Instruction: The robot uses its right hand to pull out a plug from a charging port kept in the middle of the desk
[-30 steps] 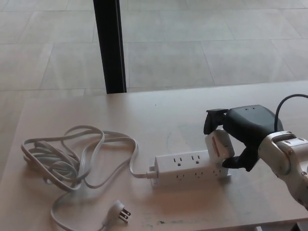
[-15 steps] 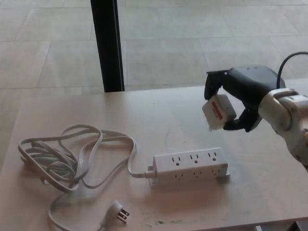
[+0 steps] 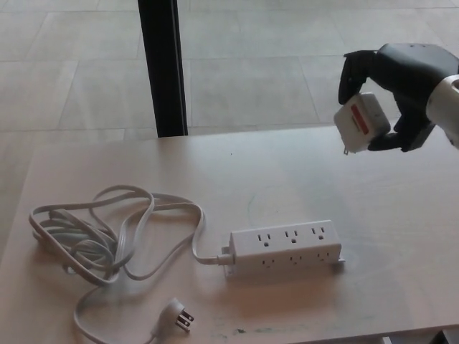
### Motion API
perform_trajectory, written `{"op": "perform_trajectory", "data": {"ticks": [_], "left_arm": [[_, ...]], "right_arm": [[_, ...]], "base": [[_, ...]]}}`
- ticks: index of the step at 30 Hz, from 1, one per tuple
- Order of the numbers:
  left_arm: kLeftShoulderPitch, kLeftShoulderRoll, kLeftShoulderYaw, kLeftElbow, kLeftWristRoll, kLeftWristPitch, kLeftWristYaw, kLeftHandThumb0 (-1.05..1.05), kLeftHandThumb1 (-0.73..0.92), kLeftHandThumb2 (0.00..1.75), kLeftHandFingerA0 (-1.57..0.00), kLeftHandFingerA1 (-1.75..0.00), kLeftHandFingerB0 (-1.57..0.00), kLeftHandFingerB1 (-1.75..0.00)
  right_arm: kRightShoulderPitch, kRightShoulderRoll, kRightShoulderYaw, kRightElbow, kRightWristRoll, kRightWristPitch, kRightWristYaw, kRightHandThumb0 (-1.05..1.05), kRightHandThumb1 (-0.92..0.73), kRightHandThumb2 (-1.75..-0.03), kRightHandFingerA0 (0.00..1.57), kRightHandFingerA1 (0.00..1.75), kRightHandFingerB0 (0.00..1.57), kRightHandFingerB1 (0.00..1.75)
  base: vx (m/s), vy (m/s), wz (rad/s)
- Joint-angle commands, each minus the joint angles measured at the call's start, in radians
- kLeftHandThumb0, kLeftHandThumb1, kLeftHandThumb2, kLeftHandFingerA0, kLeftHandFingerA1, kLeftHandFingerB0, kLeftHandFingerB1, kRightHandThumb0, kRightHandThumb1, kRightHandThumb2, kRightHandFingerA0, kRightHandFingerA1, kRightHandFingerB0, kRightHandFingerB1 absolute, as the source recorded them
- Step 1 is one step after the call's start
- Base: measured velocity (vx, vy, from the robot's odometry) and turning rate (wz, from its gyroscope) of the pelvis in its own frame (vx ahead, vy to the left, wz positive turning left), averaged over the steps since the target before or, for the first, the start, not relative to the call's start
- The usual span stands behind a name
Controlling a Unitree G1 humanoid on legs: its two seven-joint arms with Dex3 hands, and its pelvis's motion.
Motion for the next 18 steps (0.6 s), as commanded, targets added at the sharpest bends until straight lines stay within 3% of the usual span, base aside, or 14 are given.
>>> {"op": "perform_trajectory", "data": {"ticks": [1,5,7,8,9,10,11,12,13,14,16,17,18], "left_arm": [[0.000,0.019,0.015,0.012,-0.028,-0.011,-0.024,-0.70,0.83,0.65,-0.70,-0.52,-0.55,-0.44],[0.000,0.016,0.018,0.009,-0.027,-0.019,-0.016,-0.71,0.83,0.65,-0.73,-0.52,-0.57,-0.45],[0.005,0.015,0.016,0.006,-0.024,-0.023,-0.013,-0.72,0.83,0.65,-0.73,-0.51,-0.57,-0.44],[-0.001,0.013,0.018,0.017,-0.026,-0.017,-0.009,-0.72,0.83,0.65,-0.74,-0.51,-0.57,-0.44],[-0.003,0.013,0.022,0.019,-0.033,-0.016,-0.017,-0.71,0.84,0.65,-0.72,-0.51,-0.56,-0.44],[0.003,0.012,0.023,0.011,-0.034,-0.021,-0.019,-0.71,0.84,0.65,-0.73,-0.52,-0.55,-0.44],[0.005,0.014,0.025,0.002,-0.038,-0.013,-0.026,-0.71,0.84,0.65,-0.72,-0.52,-0.55,-0.44],[0.003,0.015,0.028,0.007,-0.043,-0.011,-0.034,-0.71,0.84,0.65,-0.72,-0.51,-0.55,-0.43],[0.001,0.015,0.029,0.007,-0.043,-0.010,-0.035,-0.71,0.84,0.65,-0.72,-0.51,-0.55,-0.43],[0.007,0.015,0.027,-0.003,-0.040,-0.016,-0.034,-0.70,0.84,0.65,-0.71,-0.51,-0.56,-0.44],[0.007,0.011,0.028,-0.002,-0.042,-0.010,-0.032,-0.71,0.83,0.66,-0.72,-0.51,-0.56,-0.44],[0.006,0.010,0.025,0.006,-0.037,-0.017,-0.027,-0.71,0.84,0.65,-0.72,-0.50,-0.57,-0.43],[0.010,0.010,0.025,0.004,-0.039,-0.017,-0.034,-0.72,0.85,0.65,-0.68,-0.50,-0.55,-0.43]], "right_arm": [[0.070,-0.074,-0.016,-0.001,0.016,-0.005,0.036,-0.24,-0.48,-0.87,0.85,1.75,0.74,1.57],[0.163,-0.102,-0.014,-0.021,0.009,-0.008,0.016,-0.22,-0.52,-0.84,0.84,1.75,0.72,1.58],[0.240,-0.096,-0.007,-0.003,0.008,-0.025,-0.024,-0.26,-0.55,-0.68,0.87,1.75,0.76,1.50],[0.259,-0.086,0.003,0.000,-0.001,-0.016,-0.031,-0.25,-0.57,-0.71,0.85,1.75,0.74,1.56],[0.277,-0.074,0.011,0.000,-0.013,0.003,-0.037,-0.29,-0.63,-0.66,0.84,1.74,0.75,1.45],[0.297,-0.065,0.017,0.012,-0.017,0.003,-0.053,-0.30,-0.64,-0.63,0.85,1.67,0.80,1.12],[0.312,-0.051,0.019,0.023,-0.017,0.008,-0.068,-0.29,-0.62,-0.67,0.83,1.73,0.80,1.22],[0.322,-0.043,0.026,0.031,-0.019,0.016,-0.064,-0.28,-0.61,-0.71,0.84,1.70,0.84,1.07],[0.323,-0.044,0.025,0.029,-0.020,0.017,-0.063,-0.28,-0.61,-0.71,0.84,1.70,0.84,1.07],[0.336,-0.030,0.035,0.057,-0.024,0.002,-0.091,-0.26,-0.61,-0.67,0.83,1.75,0.71,1.53],[0.339,-0.016,0.049,0.076,-0.035,0.007,-0.104,-0.27,-0.61,-0.69,0.80,1.75,0.68,1.59],[0.335,-0.012,0.059,0.084,-0.043,0.003,-0.111,-0.32,-0.63,-0.68,0.84,1.66,0.73,1.15],[0.333,-0.009,0.063,0.081,-0.046,-0.001,-0.115,-0.32,-0.62,-0.71,0.84,1.59,0.80,1.01]], "base": [[0.00,0.000,0.00],[0.00,0.000,0.00],[0.00,0.000,0.00],[0.00,0.000,0.00],[0.00,0.000,0.00],[0.00,0.000,0.00],[0.00,0.000,0.00],[0.00,0.000,0.00],[0.00,0.000,0.00],[0.00,0.000,0.00],[0.00,0.000,0.00],[0.00,0.000,0.00],[0.00,0.000,0.00]]}}
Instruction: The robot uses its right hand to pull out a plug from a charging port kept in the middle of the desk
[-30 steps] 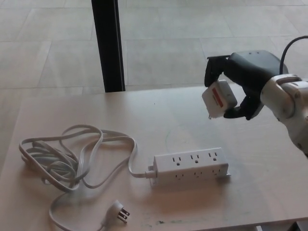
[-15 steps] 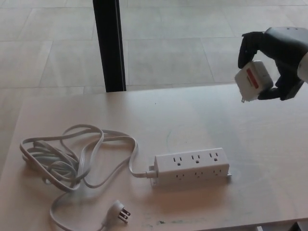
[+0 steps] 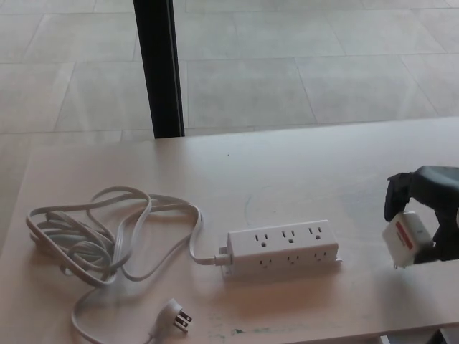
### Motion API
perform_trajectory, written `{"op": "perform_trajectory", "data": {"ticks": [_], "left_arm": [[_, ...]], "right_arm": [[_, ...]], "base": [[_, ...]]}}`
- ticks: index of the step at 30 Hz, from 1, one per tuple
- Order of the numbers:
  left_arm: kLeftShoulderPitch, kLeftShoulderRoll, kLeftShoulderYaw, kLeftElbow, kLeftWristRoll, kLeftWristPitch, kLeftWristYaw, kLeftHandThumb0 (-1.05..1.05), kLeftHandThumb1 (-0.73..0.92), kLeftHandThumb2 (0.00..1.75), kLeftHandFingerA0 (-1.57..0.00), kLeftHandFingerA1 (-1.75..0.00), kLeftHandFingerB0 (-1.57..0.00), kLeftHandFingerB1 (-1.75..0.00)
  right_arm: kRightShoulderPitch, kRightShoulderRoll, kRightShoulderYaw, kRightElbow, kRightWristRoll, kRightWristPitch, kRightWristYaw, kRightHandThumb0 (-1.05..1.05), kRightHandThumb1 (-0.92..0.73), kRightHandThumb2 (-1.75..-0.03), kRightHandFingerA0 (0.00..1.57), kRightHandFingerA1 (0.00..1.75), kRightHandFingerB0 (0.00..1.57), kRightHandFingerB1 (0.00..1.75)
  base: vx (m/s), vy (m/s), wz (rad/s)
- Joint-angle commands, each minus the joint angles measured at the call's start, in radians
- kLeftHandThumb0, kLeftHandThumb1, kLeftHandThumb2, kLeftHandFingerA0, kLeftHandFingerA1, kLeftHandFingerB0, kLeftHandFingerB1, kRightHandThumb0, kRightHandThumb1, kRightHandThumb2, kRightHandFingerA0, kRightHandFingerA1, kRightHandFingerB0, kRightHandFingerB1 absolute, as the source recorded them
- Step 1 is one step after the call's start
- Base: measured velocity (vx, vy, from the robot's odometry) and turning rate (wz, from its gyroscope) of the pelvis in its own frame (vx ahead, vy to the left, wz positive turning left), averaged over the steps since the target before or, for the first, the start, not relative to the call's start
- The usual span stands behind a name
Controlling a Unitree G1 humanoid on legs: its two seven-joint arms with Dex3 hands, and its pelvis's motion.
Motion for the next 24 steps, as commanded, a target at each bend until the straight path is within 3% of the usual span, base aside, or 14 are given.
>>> {"op": "perform_trajectory", "data": {"ticks": [1,4,7,8,9,10,11,12,13,14,15,16,24], "left_arm": [[0.014,0.009,0.007,-0.002,-0.022,-0.012,-0.017,-0.72,0.84,0.66,-0.69,-0.50,-0.54,-0.43],[0.018,0.010,0.010,-0.006,-0.027,-0.007,-0.022,-0.71,0.85,0.66,-0.69,-0.50,-0.55,-0.43],[0.013,0.013,0.007,0.006,-0.024,0.001,-0.018,-0.72,0.84,0.66,-0.71,-0.51,-0.57,-0.43],[0.015,0.011,0.011,0.011,-0.028,-0.002,-0.017,-0.73,0.83,0.65,-0.72,-0.51,-0.58,-0.43],[0.019,0.009,0.010,0.010,-0.027,-0.008,-0.018,-0.72,0.84,0.65,-0.71,-0.51,-0.57,-0.44],[0.022,0.007,0.012,0.009,-0.031,-0.014,-0.022,-0.73,0.83,0.65,-0.72,-0.53,-0.58,-0.45],[0.024,0.004,0.015,0.009,-0.036,-0.017,-0.026,-0.74,0.83,0.65,-0.71,-0.51,-0.57,-0.43],[0.022,0.005,0.016,0.013,-0.039,-0.015,-0.029,-0.73,0.83,0.65,-0.70,-0.50,-0.56,-0.43],[0.020,0.005,0.017,0.016,-0.041,-0.014,-0.032,-0.73,0.83,0.65,-0.70,-0.50,-0.56,-0.43],[0.021,0.005,0.015,0.016,-0.040,-0.017,-0.031,-0.74,0.83,0.65,-0.71,-0.51,-0.56,-0.44],[0.023,0.007,0.011,0.015,-0.035,-0.019,-0.031,-0.75,0.84,0.66,-0.70,-0.50,-0.56,-0.43],[0.025,0.010,0.005,0.008,-0.030,-0.015,-0.032,-0.74,0.84,0.66,-0.71,-0.51,-0.56,-0.43],[0.017,0.012,0.011,0.015,-0.042,-0.007,-0.039,-0.74,0.84,0.66,-0.71,-0.51,-0.55,-0.43]], "right_arm": [[0.006,0.016,0.018,0.017,-0.024,-0.001,-0.068,-0.31,-0.61,-0.75,0.85,1.58,0.83,0.98],[0.003,0.023,0.008,0.009,-0.011,0.015,-0.056,-0.29,-0.55,-0.85,0.88,1.54,0.89,0.89],[0.008,0.017,-0.016,0.012,0.016,-0.003,-0.061,-0.33,-0.55,-0.71,0.88,1.57,0.93,0.75],[0.006,0.009,-0.015,0.000,0.005,0.029,-0.041,-0.36,-0.64,-0.59,0.83,1.45,0.62,0.51],[0.000,0.003,-0.009,0.004,-0.003,0.039,-0.023,-0.45,-0.59,-0.60,0.80,1.39,0.42,0.44],[-0.007,-0.002,0.000,0.005,-0.016,0.054,-0.004,-0.63,-0.48,-0.80,0.87,1.22,0.19,0.46],[-0.021,-0.010,0.020,0.006,-0.041,0.087,0.033,-0.67,-0.59,-0.61,0.76,1.26,0.10,0.25],[-0.044,-0.023,0.045,0.016,-0.070,0.126,0.082,-0.85,-0.59,-0.57,0.69,1.17,0.00,0.12],[-0.050,-0.027,0.053,0.018,-0.072,0.135,0.092,-0.85,-0.59,-0.57,0.69,1.17,0.00,0.12],[-0.053,-0.034,0.058,0.020,-0.072,0.134,0.095,-0.91,-0.46,-0.88,0.74,1.18,0.00,0.00],[-0.056,-0.042,0.062,0.019,-0.076,0.137,0.102,-0.98,-0.61,-0.58,0.65,1.13,0.00,0.00],[-0.064,-0.052,0.070,0.017,-0.084,0.146,0.115,-0.99,-0.61,-0.60,0.62,1.05,0.00,0.00],[-0.100,-0.083,0.062,-0.017,-0.053,0.146,0.187,-1.04,-0.62,-0.61,0.61,1.08,0.00,0.00]], "base": [[0.00,0.000,0.00],[0.00,0.000,0.00],[0.00,0.000,0.00],[0.00,0.000,0.00],[0.00,0.000,0.00],[0.00,0.000,0.00],[0.00,0.000,0.00],[0.00,0.000,0.00],[0.00,0.000,0.00],[0.00,0.000,0.00],[0.00,0.000,0.00],[0.00,0.000,0.00],[0.00,0.000,0.00]]}}
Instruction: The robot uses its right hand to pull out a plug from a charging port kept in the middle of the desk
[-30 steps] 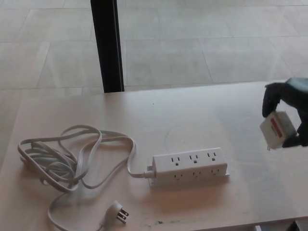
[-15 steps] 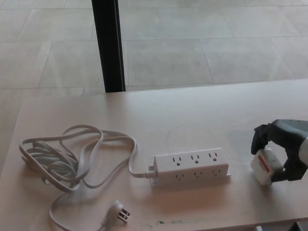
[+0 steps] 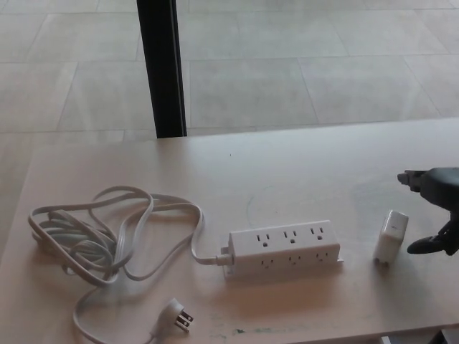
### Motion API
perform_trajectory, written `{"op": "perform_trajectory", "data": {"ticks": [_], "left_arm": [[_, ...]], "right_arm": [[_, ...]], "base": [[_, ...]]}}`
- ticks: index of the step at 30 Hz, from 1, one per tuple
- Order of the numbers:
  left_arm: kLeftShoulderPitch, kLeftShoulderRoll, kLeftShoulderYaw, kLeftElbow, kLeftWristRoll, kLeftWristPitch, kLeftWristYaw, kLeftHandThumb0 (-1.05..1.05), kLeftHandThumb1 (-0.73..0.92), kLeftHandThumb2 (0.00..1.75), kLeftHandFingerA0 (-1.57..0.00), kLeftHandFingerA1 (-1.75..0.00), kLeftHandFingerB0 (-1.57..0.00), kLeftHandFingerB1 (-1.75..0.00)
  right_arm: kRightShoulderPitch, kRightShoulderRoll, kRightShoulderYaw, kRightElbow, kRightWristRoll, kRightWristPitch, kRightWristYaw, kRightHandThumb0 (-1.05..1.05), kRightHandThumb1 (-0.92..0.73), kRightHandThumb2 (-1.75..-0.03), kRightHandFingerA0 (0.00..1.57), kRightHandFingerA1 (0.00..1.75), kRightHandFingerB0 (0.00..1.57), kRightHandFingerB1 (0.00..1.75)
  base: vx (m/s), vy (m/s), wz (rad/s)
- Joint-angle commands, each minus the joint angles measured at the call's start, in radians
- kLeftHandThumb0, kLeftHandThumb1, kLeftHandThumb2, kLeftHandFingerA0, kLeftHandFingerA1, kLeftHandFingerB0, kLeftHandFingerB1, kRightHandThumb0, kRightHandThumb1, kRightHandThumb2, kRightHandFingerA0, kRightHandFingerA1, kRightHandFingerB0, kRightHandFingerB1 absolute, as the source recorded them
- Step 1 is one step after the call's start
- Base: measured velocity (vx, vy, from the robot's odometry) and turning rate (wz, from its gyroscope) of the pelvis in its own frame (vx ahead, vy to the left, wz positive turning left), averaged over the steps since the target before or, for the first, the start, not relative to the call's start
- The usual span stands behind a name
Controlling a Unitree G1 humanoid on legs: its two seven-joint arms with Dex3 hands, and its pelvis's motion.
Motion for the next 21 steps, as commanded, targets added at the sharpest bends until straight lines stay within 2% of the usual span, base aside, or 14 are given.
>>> {"op": "perform_trajectory", "data": {"ticks": [1,6,9,11,12,13,14,15,16,17,18,19,20,21], "left_arm": [[0.000,0.012,0.005,0.004,-0.016,-0.008,-0.008,-0.74,0.84,0.66,-0.72,-0.53,-0.57,-0.44],[0.005,0.015,0.006,0.000,-0.018,-0.011,-0.012,-0.73,0.84,0.66,-0.72,-0.53,-0.57,-0.44],[0.005,0.016,0.003,-0.006,-0.014,-0.006,0.001,-0.72,0.84,0.66,-0.72,-0.52,-0.58,-0.44],[0.014,0.016,0.005,-0.017,-0.017,-0.007,-0.004,-0.72,0.85,0.66,-0.71,-0.52,-0.57,-0.44],[0.013,0.016,0.007,-0.016,-0.019,-0.004,-0.005,-0.72,0.84,0.65,-0.71,-0.52,-0.57,-0.44],[0.006,0.017,0.008,-0.005,-0.021,0.000,-0.007,-0.73,0.84,0.65,-0.72,-0.51,-0.57,-0.43],[0.007,0.016,0.009,-0.006,-0.023,0.002,-0.010,-0.72,0.84,0.65,-0.71,-0.51,-0.57,-0.44],[0.009,0.018,0.009,-0.009,-0.022,0.000,-0.010,-0.72,0.84,0.66,-0.72,-0.52,-0.58,-0.44],[0.010,0.021,0.008,-0.010,-0.020,-0.002,-0.009,-0.72,0.84,0.66,-0.72,-0.52,-0.58,-0.44],[0.004,0.021,0.005,-0.005,-0.019,-0.003,-0.017,-0.72,0.85,0.65,-0.71,-0.52,-0.56,-0.44],[0.007,0.019,0.007,-0.011,-0.022,0.000,-0.018,-0.72,0.85,0.65,-0.71,-0.52,-0.55,-0.44],[0.010,0.014,0.006,-0.017,-0.021,0.003,-0.011,-0.71,0.85,0.65,-0.70,-0.51,-0.55,-0.44],[0.012,0.012,0.005,-0.017,-0.019,0.005,-0.006,-0.71,0.85,0.65,-0.70,-0.51,-0.55,-0.43],[0.014,0.014,0.006,-0.016,-0.019,0.005,-0.007,-0.71,0.85,0.65,-0.70,-0.51,-0.55,-0.43]], "right_arm": [[-0.037,-0.040,-0.019,-0.039,0.017,0.032,0.106,-1.04,-0.63,-0.59,0.62,1.09,0.00,0.00],[-0.051,-0.094,-0.094,-0.131,0.081,0.052,0.208,-1.04,-0.62,-0.60,0.56,0.93,0.00,0.00],[0.022,-0.168,-0.244,-0.225,0.180,0.074,0.206,-0.88,-0.49,-0.87,0.81,1.32,0.03,0.08],[0.094,-0.200,-0.331,-0.282,0.211,0.072,0.180,-0.74,-0.45,-0.94,0.62,1.12,0.00,0.21],[0.139,-0.221,-0.394,-0.315,0.230,0.086,0.165,-0.86,-0.62,-0.65,0.67,1.49,0.06,0.20],[0.190,-0.235,-0.479,-0.343,0.274,0.088,0.153,-0.74,-0.49,-0.93,0.86,1.29,0.00,0.33],[0.243,-0.248,-0.566,-0.362,0.311,0.088,0.139,-0.39,-0.32,-0.95,1.16,1.24,0.00,0.49],[0.281,-0.253,-0.624,-0.377,0.328,0.093,0.130,-0.79,-0.68,-0.61,0.78,1.65,0.17,0.29],[0.316,-0.256,-0.675,-0.395,0.339,0.102,0.125,-0.79,-0.68,-0.61,0.78,1.65,0.17,0.29],[0.398,-0.262,-0.846,-0.393,0.392,0.129,0.114,-0.71,-0.68,-0.61,0.58,0.80,0.20,0.31],[0.452,-0.266,-0.916,-0.401,0.390,0.113,0.092,-0.74,-0.68,-0.62,0.79,1.28,0.21,0.32],[0.489,-0.265,-0.984,-0.406,0.400,0.120,0.094,-0.83,-0.56,-0.94,1.00,1.28,0.12,0.45],[0.538,-0.265,-1.062,-0.388,0.414,0.095,0.079,-0.85,-0.71,-0.61,1.05,1.26,0.18,0.41],[0.558,-0.261,-1.087,-0.386,0.417,0.084,0.074,-0.85,-0.71,-0.61,1.05,1.26,0.18,0.41]], "base": [[0.00,0.000,0.00],[0.00,0.000,0.00],[0.00,0.000,0.00],[0.00,0.000,0.00],[0.00,0.000,0.00],[0.00,0.000,0.00],[0.00,0.000,0.00],[0.00,0.000,0.00],[0.00,0.000,0.00],[0.00,0.000,0.00],[0.00,0.000,0.00],[0.00,0.000,0.00],[0.00,0.000,0.00],[0.00,0.000,0.00]]}}
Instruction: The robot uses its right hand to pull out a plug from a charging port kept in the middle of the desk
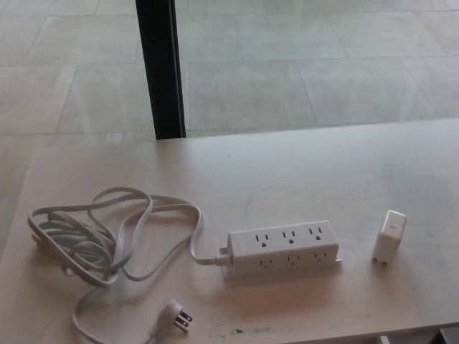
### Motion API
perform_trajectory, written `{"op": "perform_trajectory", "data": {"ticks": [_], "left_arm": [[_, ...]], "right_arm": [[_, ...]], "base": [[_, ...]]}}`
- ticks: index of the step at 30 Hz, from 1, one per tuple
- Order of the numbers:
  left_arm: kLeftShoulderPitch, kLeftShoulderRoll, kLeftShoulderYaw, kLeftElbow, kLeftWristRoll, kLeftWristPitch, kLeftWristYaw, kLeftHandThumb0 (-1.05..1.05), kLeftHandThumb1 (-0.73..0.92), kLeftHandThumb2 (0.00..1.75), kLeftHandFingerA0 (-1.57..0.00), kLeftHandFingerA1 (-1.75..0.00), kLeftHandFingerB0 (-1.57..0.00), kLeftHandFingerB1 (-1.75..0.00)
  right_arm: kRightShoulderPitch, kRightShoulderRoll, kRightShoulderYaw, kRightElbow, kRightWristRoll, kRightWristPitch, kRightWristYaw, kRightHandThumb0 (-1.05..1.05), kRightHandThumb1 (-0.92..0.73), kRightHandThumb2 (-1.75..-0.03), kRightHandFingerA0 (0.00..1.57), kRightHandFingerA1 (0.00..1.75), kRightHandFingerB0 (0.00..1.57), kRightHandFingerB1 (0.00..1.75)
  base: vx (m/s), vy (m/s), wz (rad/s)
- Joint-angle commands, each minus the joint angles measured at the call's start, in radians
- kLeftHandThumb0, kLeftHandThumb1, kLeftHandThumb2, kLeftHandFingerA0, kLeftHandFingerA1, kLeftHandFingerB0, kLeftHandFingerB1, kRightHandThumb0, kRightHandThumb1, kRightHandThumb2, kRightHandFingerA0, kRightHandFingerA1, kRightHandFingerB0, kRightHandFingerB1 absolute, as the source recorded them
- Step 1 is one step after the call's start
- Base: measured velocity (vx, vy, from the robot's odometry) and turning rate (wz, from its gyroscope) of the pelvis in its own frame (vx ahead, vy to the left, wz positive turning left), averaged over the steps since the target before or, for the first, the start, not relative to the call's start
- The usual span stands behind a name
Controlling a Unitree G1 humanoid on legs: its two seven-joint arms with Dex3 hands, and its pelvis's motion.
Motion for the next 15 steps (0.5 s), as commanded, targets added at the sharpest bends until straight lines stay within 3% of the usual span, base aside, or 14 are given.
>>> {"op": "perform_trajectory", "data": {"ticks": [1,2,3,5,6,7,9,10,12,15], "left_arm": [[0.015,0.013,0.007,-0.008,-0.015,0.005,-0.002,-0.71,0.85,0.65,-0.70,-0.50,-0.54,-0.43],[0.013,0.014,0.009,0.002,-0.017,-0.001,-0.007,-0.71,0.85,0.65,-0.69,-0.50,-0.55,-0.43],[0.010,0.015,0.009,0.006,-0.016,-0.002,-0.008,-0.73,0.85,0.65,-0.69,-0.50,-0.55,-0.43],[0.008,0.016,0.007,0.006,-0.015,0.001,-0.007,-0.73,0.85,0.65,-0.69,-0.50,-0.55,-0.43],[0.006,0.018,0.005,0.009,-0.011,0.002,-0.003,-0.74,0.84,0.65,-0.70,-0.49,-0.55,-0.43],[0.004,0.016,0.006,0.010,-0.013,0.004,-0.001,-0.74,0.83,0.66,-0.71,-0.50,-0.54,-0.43],[0.007,0.011,0.007,0.010,-0.015,0.004,-0.001,-0.74,0.83,0.66,-0.71,-0.50,-0.54,-0.43],[0.014,0.010,0.007,-0.001,-0.017,0.009,-0.003,-0.72,0.85,0.66,-0.69,-0.50,-0.52,-0.42],[0.019,0.008,0.002,-0.005,-0.012,0.011,0.000,-0.74,0.84,0.65,-0.70,-0.50,-0.54,-0.42],[0.011,0.011,-0.002,0.014,-0.004,-0.001,0.010,-0.76,0.83,0.66,-0.73,-0.50,-0.56,-0.43]], "right_arm": [[0.415,-0.068,-0.698,-0.050,0.279,0.061,-0.075,-0.96,-0.73,-0.62,1.09,1.11,0.12,0.66],[0.485,-0.056,-0.819,0.016,0.304,0.059,-0.123,-1.05,-0.73,-0.62,1.14,1.09,0.08,0.84],[0.522,-0.046,-0.876,0.048,0.318,0.056,-0.149,-1.05,-0.73,-0.63,1.14,0.99,0.04,0.89],[0.548,-0.038,-0.912,0.060,0.330,0.055,-0.158,-1.05,-0.73,-0.63,1.14,0.99,0.04,0.89],[0.579,-0.030,-0.938,0.083,0.337,0.041,-0.180,-1.04,-0.57,-1.03,1.09,1.04,0.07,0.73],[0.643,0.006,-1.009,0.174,0.374,0.010,-0.280,-1.05,-0.74,-0.67,1.11,1.05,0.00,0.94],[0.665,0.018,-1.037,0.208,0.388,-0.003,-0.316,-1.05,-0.74,-0.67,1.11,1.05,0.00,0.94],[0.681,0.042,-1.081,0.254,0.436,0.000,-0.335,-1.05,-0.60,-1.04,1.01,1.09,0.06,0.74],[0.712,0.074,-1.115,0.323,0.475,-0.028,-0.395,-1.05,-0.60,-1.05,1.08,1.10,0.08,0.75],[0.732,0.090,-1.099,0.450,0.496,-0.048,-0.460,-0.98,-0.58,-1.02,1.04,1.06,0.09,0.74]], "base": [[0.00,0.000,0.00],[0.00,0.000,0.00],[0.00,0.000,0.00],[0.00,0.000,0.00],[0.00,0.000,0.00],[0.00,0.000,0.00],[0.00,0.000,0.00],[0.00,0.000,0.00],[0.00,0.000,0.00],[0.00,0.000,0.00]]}}
